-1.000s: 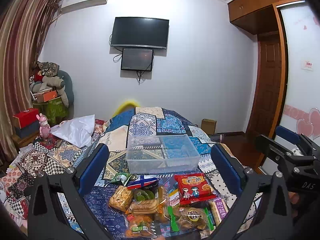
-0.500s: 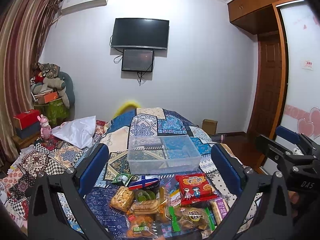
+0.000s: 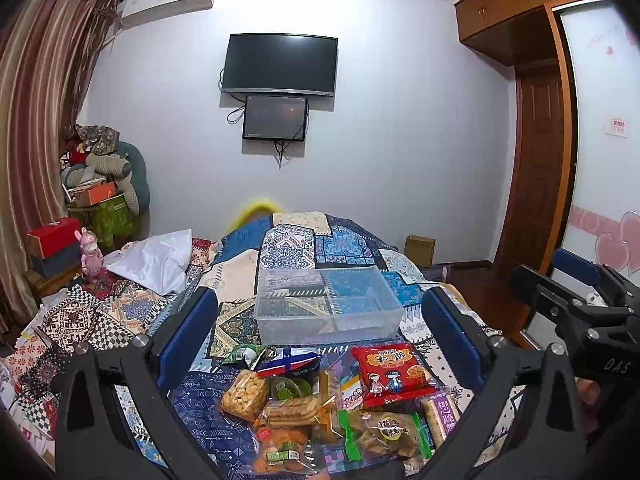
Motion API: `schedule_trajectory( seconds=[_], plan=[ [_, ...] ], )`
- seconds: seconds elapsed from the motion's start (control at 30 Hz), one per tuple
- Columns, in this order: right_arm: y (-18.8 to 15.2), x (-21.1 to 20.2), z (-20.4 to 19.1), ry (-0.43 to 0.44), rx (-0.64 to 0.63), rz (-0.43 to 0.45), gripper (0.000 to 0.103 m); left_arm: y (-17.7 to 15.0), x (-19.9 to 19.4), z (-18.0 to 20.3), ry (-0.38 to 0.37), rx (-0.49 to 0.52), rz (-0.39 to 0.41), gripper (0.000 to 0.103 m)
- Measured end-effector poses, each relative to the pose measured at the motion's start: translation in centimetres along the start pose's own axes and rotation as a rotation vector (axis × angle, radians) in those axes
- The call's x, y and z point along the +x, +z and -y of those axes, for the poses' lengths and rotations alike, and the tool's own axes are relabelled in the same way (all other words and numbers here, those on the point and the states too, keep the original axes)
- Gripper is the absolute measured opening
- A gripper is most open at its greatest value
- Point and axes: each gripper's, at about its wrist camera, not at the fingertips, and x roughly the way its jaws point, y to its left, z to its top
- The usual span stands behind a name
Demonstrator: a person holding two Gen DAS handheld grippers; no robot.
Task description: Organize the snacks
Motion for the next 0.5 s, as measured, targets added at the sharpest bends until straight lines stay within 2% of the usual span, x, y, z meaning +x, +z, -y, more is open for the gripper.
schedule_trajectory(
  seconds=[0.5],
  plan=[
    [-0.6,0.8,0.3,0.006,0.013,-0.022,0.103,-0.6,1.1,-0.6,0.026,-0.017,-0.007,0.103]
  ],
)
